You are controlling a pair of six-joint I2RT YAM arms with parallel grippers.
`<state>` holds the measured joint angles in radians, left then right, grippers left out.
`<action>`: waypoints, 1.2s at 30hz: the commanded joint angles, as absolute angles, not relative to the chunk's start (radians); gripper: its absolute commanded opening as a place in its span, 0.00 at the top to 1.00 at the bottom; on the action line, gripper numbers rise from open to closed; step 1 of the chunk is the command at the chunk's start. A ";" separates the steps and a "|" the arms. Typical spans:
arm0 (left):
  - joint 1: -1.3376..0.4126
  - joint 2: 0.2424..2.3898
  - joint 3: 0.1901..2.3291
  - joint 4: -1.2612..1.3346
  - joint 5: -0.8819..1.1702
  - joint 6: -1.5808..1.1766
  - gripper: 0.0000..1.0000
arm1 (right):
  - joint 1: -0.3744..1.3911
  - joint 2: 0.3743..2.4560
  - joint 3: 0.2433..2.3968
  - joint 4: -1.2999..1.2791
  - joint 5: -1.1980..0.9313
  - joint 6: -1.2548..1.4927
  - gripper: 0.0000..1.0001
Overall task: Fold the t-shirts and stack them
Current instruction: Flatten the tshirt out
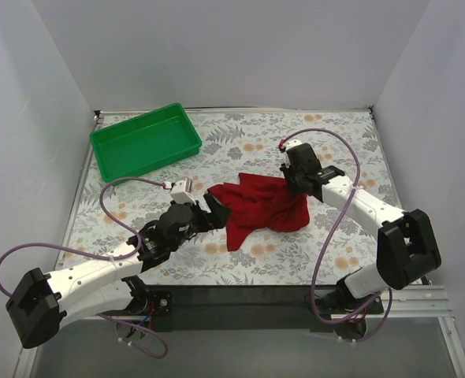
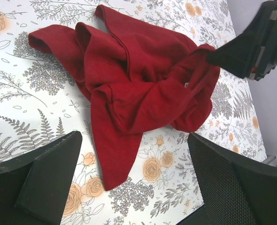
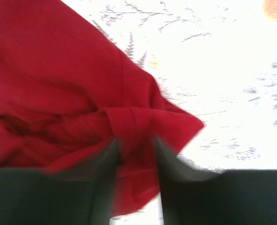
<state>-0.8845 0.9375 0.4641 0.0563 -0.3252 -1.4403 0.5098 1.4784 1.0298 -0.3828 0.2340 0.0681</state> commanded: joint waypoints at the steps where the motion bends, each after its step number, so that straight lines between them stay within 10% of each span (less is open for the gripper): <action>1: -0.877 0.936 0.459 0.058 -0.341 -1.443 0.12 | 0.499 1.396 0.994 -0.342 0.307 0.015 0.82; 4: -0.876 0.942 0.457 0.066 -0.334 -1.434 0.12 | 0.470 1.329 0.953 -0.350 0.284 -0.061 0.99; 15: -0.839 1.046 0.532 0.143 -0.218 -1.328 0.13 | 0.279 0.940 0.712 -0.521 -0.124 -0.701 0.99; 36: -0.681 1.839 1.207 -0.033 0.112 -1.152 0.30 | 0.130 0.827 0.577 -0.528 -0.212 -0.759 0.99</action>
<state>-0.6827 1.7885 1.1046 0.0685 0.1032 -1.2007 0.1436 0.8272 0.5732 -0.5419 -0.1707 -0.7555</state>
